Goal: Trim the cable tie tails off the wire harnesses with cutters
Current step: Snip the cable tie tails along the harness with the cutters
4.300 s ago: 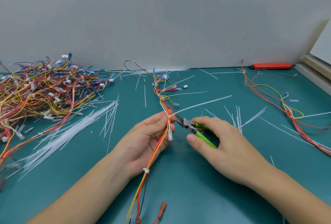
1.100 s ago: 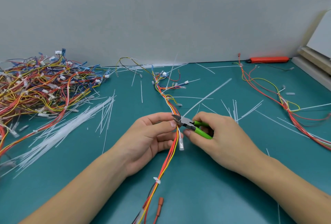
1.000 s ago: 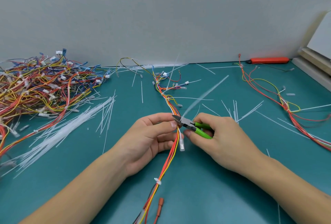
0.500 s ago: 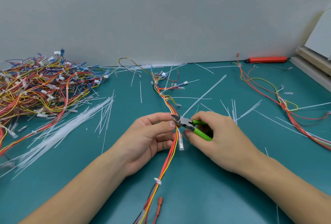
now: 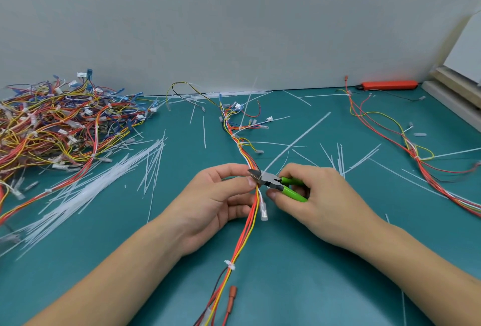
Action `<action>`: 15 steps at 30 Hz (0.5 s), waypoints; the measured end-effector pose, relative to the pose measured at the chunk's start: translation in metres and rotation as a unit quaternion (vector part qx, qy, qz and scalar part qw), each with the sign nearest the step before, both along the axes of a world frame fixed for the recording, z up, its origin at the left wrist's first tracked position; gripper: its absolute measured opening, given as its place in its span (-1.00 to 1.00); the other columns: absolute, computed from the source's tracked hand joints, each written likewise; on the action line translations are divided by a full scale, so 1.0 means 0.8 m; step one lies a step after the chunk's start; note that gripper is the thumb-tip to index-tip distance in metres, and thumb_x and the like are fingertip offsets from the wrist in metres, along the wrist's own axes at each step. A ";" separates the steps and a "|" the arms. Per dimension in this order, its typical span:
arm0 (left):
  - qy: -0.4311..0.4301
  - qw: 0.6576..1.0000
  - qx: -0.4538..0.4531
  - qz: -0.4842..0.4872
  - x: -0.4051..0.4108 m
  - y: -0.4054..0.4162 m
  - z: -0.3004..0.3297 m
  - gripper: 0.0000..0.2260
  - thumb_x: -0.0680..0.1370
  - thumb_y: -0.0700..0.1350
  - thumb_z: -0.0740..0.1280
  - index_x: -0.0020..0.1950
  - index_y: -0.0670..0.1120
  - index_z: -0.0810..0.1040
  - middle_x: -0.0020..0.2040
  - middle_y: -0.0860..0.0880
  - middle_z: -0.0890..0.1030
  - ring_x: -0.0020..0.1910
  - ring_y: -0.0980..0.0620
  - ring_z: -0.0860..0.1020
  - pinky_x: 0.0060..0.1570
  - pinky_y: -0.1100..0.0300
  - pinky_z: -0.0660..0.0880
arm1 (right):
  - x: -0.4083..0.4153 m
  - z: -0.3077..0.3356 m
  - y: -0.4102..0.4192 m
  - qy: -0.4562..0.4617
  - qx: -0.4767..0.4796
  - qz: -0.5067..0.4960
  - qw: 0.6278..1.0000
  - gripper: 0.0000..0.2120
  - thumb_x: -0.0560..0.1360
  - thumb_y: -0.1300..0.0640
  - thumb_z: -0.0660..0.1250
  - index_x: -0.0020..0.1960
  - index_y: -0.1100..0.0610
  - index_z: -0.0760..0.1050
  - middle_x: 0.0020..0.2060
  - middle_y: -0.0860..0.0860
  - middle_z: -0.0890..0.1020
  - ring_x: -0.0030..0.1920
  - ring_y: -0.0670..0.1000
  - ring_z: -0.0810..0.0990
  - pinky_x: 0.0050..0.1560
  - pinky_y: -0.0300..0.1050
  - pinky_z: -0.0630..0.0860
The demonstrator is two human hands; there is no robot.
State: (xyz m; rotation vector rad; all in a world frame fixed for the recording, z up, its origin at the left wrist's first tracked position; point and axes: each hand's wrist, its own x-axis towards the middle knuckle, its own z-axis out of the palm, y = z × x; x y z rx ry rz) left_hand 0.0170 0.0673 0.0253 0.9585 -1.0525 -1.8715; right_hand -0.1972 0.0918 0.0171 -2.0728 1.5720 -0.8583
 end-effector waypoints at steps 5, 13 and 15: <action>0.002 1.000 -0.001 0.000 -0.001 0.001 0.001 -0.63 0.41 -0.25 0.47 0.20 -0.24 0.55 -0.24 -0.10 0.62 -0.37 0.00 0.60 -0.31 0.20 0.58 | -0.002 0.000 0.002 0.000 0.015 -0.010 1.000 -0.59 0.42 -0.37 0.25 -0.08 -0.02 0.49 -0.41 0.00 0.47 -0.41 -0.05 0.32 -0.32 0.07 0.48; 0.009 1.000 -0.006 -0.001 -0.001 0.002 0.002 -0.65 0.44 -0.29 0.49 0.20 -0.24 0.55 -0.24 -0.09 0.63 -0.36 0.00 0.59 -0.29 0.21 0.59 | -0.001 -0.001 0.004 0.000 -0.009 0.004 1.000 -0.77 0.46 -0.27 0.34 -0.12 -0.12 0.50 -0.33 -0.11 0.53 -0.27 -0.06 0.49 -0.24 -0.01 0.50; 0.010 1.000 -0.009 -0.005 -0.001 0.002 0.002 -0.65 0.45 -0.30 0.50 0.20 -0.24 0.54 -0.27 -0.07 0.62 -0.38 0.03 0.59 -0.31 0.23 0.59 | -0.001 -0.001 0.003 0.008 -0.022 0.004 1.000 -0.84 0.49 -0.21 0.38 -0.07 -0.14 0.51 -0.25 -0.15 0.56 -0.15 -0.09 0.53 -0.06 -0.01 0.51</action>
